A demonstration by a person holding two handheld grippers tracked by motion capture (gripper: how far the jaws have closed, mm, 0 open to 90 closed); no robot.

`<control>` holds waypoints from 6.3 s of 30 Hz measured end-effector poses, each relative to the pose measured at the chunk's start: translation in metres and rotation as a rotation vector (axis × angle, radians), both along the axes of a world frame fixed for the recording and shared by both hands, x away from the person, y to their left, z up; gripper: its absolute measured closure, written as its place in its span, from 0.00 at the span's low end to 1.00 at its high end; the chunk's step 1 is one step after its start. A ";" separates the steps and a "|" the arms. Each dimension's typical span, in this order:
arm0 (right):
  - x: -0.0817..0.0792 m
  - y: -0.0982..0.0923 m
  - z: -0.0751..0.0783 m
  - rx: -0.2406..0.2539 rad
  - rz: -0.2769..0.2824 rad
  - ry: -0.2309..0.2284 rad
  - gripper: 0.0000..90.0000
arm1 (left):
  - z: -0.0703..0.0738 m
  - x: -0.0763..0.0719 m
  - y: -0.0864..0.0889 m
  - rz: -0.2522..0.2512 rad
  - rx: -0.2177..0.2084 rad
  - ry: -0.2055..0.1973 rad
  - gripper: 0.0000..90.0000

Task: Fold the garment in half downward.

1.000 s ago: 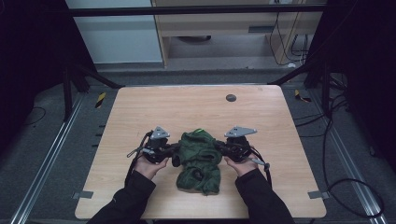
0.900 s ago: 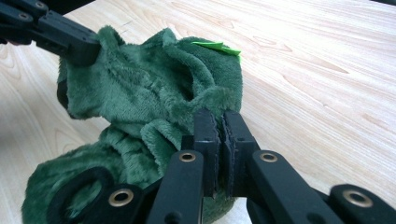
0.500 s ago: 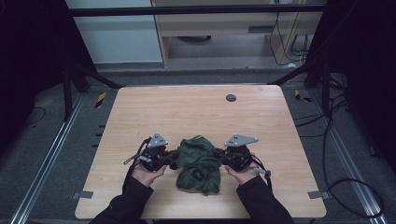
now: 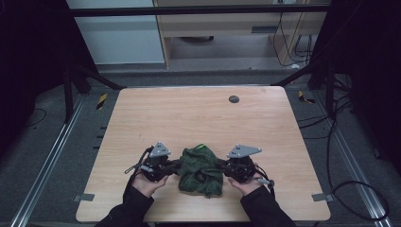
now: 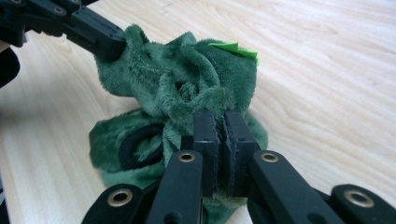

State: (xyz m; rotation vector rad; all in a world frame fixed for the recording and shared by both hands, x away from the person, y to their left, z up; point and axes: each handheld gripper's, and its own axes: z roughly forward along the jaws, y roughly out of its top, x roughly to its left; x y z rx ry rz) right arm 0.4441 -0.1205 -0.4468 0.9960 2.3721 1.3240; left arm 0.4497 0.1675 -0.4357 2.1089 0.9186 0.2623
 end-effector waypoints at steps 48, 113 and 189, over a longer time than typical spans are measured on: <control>-0.026 -0.003 -0.020 -0.035 -0.010 0.103 0.86 | -0.014 -0.030 0.003 -0.014 0.039 0.057 0.87; 0.020 0.008 -0.008 0.044 -0.042 0.099 1.00 | -0.013 0.016 -0.008 -0.039 -0.031 0.045 1.00; -0.030 0.010 -0.033 -0.011 0.043 0.134 0.99 | -0.040 -0.035 -0.011 -0.044 0.111 0.089 0.99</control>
